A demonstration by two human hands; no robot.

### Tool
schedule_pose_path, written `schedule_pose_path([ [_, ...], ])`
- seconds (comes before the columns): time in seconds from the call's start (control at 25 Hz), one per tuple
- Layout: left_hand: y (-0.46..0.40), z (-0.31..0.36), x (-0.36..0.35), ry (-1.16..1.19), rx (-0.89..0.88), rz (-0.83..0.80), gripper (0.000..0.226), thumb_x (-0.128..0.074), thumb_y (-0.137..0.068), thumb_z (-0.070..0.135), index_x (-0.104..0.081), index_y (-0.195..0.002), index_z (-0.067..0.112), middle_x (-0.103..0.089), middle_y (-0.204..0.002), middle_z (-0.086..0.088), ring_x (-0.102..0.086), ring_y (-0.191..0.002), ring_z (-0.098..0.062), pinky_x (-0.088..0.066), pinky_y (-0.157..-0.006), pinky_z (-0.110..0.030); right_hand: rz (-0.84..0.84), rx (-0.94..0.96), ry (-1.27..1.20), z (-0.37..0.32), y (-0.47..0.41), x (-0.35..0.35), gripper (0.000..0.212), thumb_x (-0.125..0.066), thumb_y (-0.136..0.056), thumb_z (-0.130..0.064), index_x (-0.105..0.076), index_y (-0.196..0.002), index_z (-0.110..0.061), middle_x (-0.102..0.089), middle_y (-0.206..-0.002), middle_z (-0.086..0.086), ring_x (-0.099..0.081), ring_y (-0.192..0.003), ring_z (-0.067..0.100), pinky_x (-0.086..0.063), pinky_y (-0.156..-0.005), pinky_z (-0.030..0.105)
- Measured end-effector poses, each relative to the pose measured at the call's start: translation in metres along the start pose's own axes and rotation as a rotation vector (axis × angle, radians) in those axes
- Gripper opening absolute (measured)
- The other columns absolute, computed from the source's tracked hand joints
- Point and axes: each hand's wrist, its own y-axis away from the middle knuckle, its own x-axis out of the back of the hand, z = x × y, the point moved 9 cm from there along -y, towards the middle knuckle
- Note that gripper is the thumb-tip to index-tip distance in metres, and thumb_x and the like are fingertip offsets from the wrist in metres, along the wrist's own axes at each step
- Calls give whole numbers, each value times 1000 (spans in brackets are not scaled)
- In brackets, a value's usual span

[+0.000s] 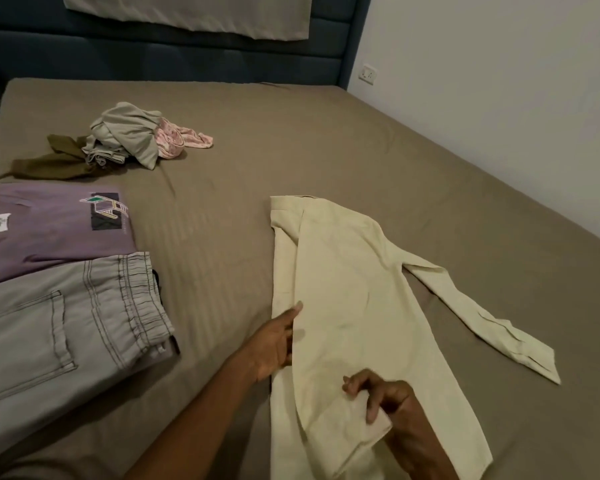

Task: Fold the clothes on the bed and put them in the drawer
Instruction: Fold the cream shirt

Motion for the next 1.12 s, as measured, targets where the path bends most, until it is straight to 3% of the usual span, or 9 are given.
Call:
schedule_pose_path([
  [0.16, 10, 10, 4, -100, -227, 68, 41, -74, -88, 3, -66, -129, 0, -74, -120, -14, -71, -111, -31, -54, -102, -45, -64, -70, 251, 20, 42, -6, 16, -79, -89, -23, -81, -78, -11, -63, -123, 23, -56, -124, 36, -35, -116, 46],
  [0.24, 20, 6, 15, -125, -299, 136, 38, -73, -88, -2, -66, -126, 0, -75, -117, -14, -73, -107, -31, -57, -96, -43, -2, -136, 438, 28, 61, -3, 12, -84, -81, -6, -82, -72, -14, -67, -124, 13, -56, -128, 30, -39, -116, 51],
  [0.32, 28, -10, 31, -204, -288, 207, 39, -74, -87, -5, -66, -124, 0, -76, -113, -14, -75, -101, -29, -60, -88, -41, 9, -199, 533, 32, 70, -3, 33, -72, -74, 15, -84, -74, -15, -68, -124, 5, -54, -130, 26, -41, -115, 46],
  [0.48, 32, -21, 39, -280, -251, 226, 32, -74, -88, -3, -68, -119, 2, -78, -107, -13, -76, -95, -29, -62, -69, -35, 126, -287, 688, 13, 55, 0, 48, -43, -60, 5, -81, -69, -22, -77, -105, -2, -65, -111, 18, -50, -101, 45],
  [0.64, 31, -22, 41, -371, -225, 230, 30, -72, -87, -8, -68, -116, 0, -79, -99, -12, -76, -88, -28, -58, -61, -33, 491, -234, 690, -18, -16, 19, 20, -62, -81, -7, -78, -82, -17, -78, -89, 2, -73, -88, 22, -58, -82, 40],
  [0.72, 34, -28, 44, -380, -204, 194, 29, -75, -84, -7, -70, -112, -1, -79, -96, -14, -76, -85, -33, -59, -66, -43, 590, -213, 664, -18, -76, 25, 6, -73, -87, -12, -75, -92, -15, -77, -87, 4, -74, -82, 28, -58, -73, 36],
  [0.84, 39, -32, 45, -313, -178, 142, 31, -79, -81, -4, -72, -111, -2, -77, -101, -21, -74, -95, -43, -56, -86, -58, 664, -291, 715, 8, -188, 53, 37, -82, -81, -40, -67, -103, -15, -75, -88, 9, -75, -72, 26, -62, -62, 42],
  [0.96, 39, -32, 41, -177, -127, 91, 34, -83, -83, 7, -73, -111, -7, -75, -107, -24, -73, -101, -42, -57, -93, -54, 634, -344, 882, 26, -290, 59, 73, -79, -70, -63, -57, -120, -16, -74, -100, 8, -73, -92, 30, -60, -78, 47],
  [1.12, 28, -27, 52, -120, -30, 106, 42, -83, -86, 30, -75, -105, -7, -75, -106, -25, -72, -101, -44, -63, -82, -48, 671, -431, 974, 46, -357, 76, 61, -79, -81, -37, -50, -123, -3, -66, -121, 14, -64, -112, 35, -46, -81, 36],
])
